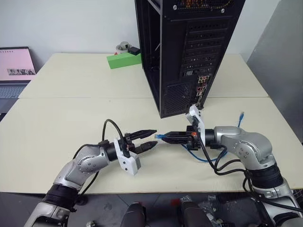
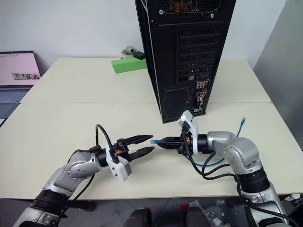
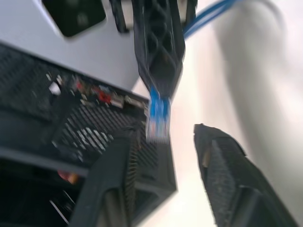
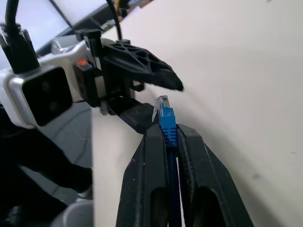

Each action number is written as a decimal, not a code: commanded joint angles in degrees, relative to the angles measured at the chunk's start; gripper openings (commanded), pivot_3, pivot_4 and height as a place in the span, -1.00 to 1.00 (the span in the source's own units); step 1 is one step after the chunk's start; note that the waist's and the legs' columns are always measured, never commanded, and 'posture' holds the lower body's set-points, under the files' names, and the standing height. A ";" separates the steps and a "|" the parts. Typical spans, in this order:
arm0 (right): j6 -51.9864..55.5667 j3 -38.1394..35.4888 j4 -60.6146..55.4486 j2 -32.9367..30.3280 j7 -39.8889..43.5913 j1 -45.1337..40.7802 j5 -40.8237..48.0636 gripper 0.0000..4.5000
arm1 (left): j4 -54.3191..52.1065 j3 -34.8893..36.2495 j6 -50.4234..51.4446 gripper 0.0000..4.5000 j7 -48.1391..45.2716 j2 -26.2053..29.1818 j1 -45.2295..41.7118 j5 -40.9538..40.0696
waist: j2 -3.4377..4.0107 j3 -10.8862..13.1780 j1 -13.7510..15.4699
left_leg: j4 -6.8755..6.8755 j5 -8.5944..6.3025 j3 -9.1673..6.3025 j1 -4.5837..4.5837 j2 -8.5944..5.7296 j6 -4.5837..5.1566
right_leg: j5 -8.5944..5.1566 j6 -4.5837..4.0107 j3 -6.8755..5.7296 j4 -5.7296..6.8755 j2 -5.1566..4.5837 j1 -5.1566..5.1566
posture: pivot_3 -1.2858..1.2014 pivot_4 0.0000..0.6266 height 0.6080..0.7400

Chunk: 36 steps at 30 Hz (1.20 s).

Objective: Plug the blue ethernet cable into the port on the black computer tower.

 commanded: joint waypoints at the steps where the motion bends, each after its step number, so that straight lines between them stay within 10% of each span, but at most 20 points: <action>1: -5.50 -4.00 0.27 -3.46 -0.62 -0.44 -3.50 -1.00 | -7.36 -0.76 17.75 0.34 -5.50 -2.34 2.06 -13.34 | 0.00 0.00 -0.02 | 0.00 0.00 0.01 0.01 0.00 0.00 | 0.00 0.00 0.01 0.01 -0.01 0.00 | 0.03 -0.52 1.00; 8: -12.18 -10.46 5.96 -1.29 -12.47 -0.71 -10.27 -1.00 | -20.65 -0.71 49.08 0.97 -2.16 -12.71 0.06 -24.17 | -0.01 -0.01 0.03 | 0.03 0.00 -0.01 0.00 -0.01 0.00 | 0.00 0.01 0.01 0.01 0.00 0.03 | 0.03 -0.52 1.00; 13: -16.83 -11.40 8.52 2.06 -20.84 -1.93 -15.93 -1.00 | -22.27 -2.88 58.58 1.00 3.15 -21.69 -5.56 -22.75 | -0.01 -0.01 0.01 | 0.03 0.00 -0.01 0.00 -0.02 -0.01 | 0.00 0.01 0.04 0.02 0.04 0.02 | 0.03 -0.52 1.00; 36: -7.94 -13.64 2.23 0.52 -25.30 -4.03 -18.26 -1.00 | -18.50 -7.11 61.48 1.00 12.10 -32.73 -9.58 -11.95 | 0.00 -0.01 0.11 | 0.11 0.02 0.07 -0.01 -0.05 0.00 | 0.17 0.06 0.20 -0.06 0.04 0.03 | 0.03 -0.52 1.00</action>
